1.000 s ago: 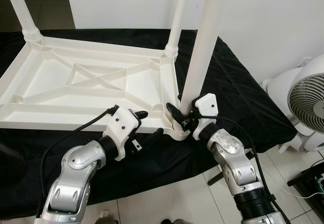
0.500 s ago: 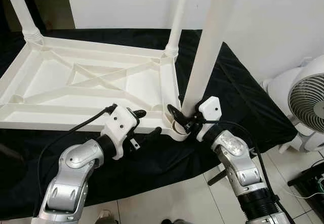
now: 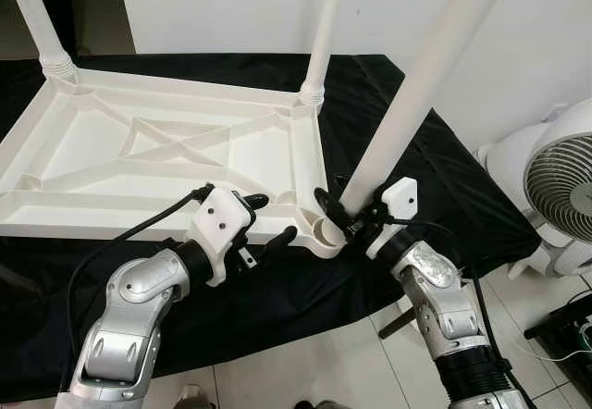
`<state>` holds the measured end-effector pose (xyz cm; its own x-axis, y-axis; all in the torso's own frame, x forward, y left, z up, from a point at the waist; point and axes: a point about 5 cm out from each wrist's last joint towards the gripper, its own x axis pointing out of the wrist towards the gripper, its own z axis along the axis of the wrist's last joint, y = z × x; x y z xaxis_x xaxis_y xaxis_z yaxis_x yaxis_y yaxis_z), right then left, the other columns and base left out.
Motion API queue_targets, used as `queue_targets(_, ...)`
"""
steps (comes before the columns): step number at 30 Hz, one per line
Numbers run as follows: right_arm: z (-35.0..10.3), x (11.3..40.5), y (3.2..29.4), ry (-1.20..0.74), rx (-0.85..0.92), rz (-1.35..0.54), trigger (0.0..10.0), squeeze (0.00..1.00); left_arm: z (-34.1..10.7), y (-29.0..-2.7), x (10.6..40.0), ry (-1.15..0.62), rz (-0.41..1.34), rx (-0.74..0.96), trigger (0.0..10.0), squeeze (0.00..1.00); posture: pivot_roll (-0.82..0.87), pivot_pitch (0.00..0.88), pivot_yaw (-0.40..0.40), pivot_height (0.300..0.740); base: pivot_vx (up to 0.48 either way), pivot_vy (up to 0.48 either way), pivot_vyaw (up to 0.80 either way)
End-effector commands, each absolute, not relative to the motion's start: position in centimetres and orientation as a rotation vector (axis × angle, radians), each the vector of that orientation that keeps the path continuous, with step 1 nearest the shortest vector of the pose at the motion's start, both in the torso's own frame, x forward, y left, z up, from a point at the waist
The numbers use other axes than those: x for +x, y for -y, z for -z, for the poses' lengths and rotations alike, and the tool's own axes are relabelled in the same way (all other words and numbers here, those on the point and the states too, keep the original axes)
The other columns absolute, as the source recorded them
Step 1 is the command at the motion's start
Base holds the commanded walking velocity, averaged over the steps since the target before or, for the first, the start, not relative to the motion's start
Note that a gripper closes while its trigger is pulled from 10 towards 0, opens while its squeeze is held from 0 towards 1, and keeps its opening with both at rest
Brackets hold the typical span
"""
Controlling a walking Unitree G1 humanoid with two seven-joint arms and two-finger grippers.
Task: Building children table
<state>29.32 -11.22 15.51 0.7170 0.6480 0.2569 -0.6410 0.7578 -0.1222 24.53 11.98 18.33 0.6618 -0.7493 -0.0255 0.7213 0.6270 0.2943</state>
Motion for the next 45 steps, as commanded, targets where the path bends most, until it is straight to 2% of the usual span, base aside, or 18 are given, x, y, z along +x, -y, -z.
queue_targets(1,-13.6,29.2,11.1,0.210,-0.024,-0.725,10.0,0.00,-18.8,-12.0,24.7,0.121,0.784,0.278,10.0,0.00,0.12,0.104,-0.092,0.740,0.000,0.000,0.00)
queue_targets(13,-13.2,29.4,9.7,0.199,-0.019,-0.751,10.0,0.00,-18.9,-12.0,24.6,0.124,0.780,0.284,10.0,0.00,0.13,0.106,-0.099,0.740,0.000,0.000,0.00)
queue_targets(22,-12.5,28.8,11.3,0.226,-0.083,-0.745,10.0,0.00,-19.1,-12.0,24.5,0.126,0.774,0.283,10.0,0.00,0.12,0.108,-0.101,0.740,0.000,0.000,0.00)
queue_targets(28,-11.8,28.9,12.0,0.159,-0.021,-0.696,10.0,0.00,-19.1,-12.1,24.4,0.125,0.775,0.283,10.0,0.00,0.12,0.111,-0.099,0.740,0.000,0.000,0.00)
queue_targets(45,-11.5,30.4,11.9,0.013,-0.050,-0.691,10.0,0.00,-19.2,-12.0,24.5,0.129,0.779,0.288,10.0,0.00,0.13,0.095,-0.107,0.740,0.000,0.000,0.00)
